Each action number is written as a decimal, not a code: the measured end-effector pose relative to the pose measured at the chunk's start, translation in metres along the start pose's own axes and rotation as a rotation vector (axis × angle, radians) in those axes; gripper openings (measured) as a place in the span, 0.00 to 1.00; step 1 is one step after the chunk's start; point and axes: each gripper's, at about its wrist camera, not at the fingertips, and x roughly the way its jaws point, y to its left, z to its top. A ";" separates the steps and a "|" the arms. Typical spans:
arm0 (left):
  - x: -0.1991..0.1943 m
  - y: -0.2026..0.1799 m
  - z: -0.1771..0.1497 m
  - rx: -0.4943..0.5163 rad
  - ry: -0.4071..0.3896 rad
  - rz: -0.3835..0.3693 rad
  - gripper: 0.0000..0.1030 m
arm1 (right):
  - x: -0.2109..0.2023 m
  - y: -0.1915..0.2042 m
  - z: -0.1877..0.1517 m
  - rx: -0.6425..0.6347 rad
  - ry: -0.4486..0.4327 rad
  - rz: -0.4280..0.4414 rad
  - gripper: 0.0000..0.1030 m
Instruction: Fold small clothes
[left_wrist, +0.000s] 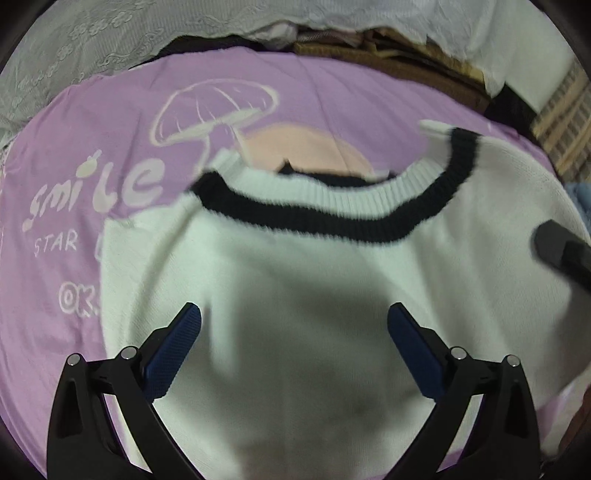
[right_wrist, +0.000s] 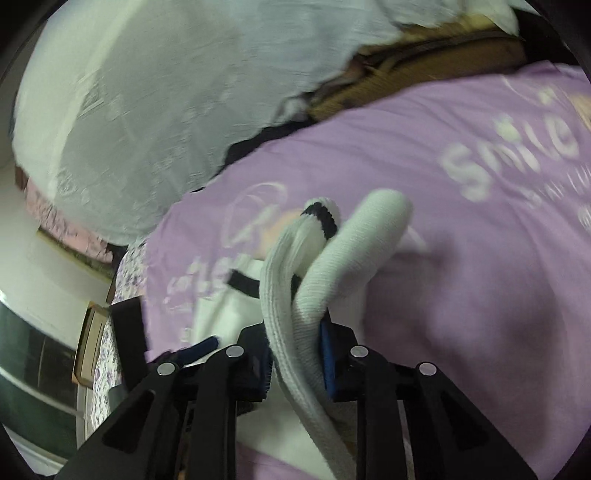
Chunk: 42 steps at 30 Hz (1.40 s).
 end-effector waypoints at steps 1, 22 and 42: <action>-0.005 0.004 0.003 -0.010 -0.013 -0.012 0.95 | 0.005 0.017 0.002 -0.018 0.011 0.011 0.20; -0.028 0.180 -0.044 -0.303 -0.029 0.108 0.95 | 0.126 0.118 -0.046 -0.050 0.237 0.101 0.40; -0.023 0.140 -0.040 -0.212 0.019 0.101 0.96 | 0.098 0.076 -0.114 -0.266 0.394 0.047 0.09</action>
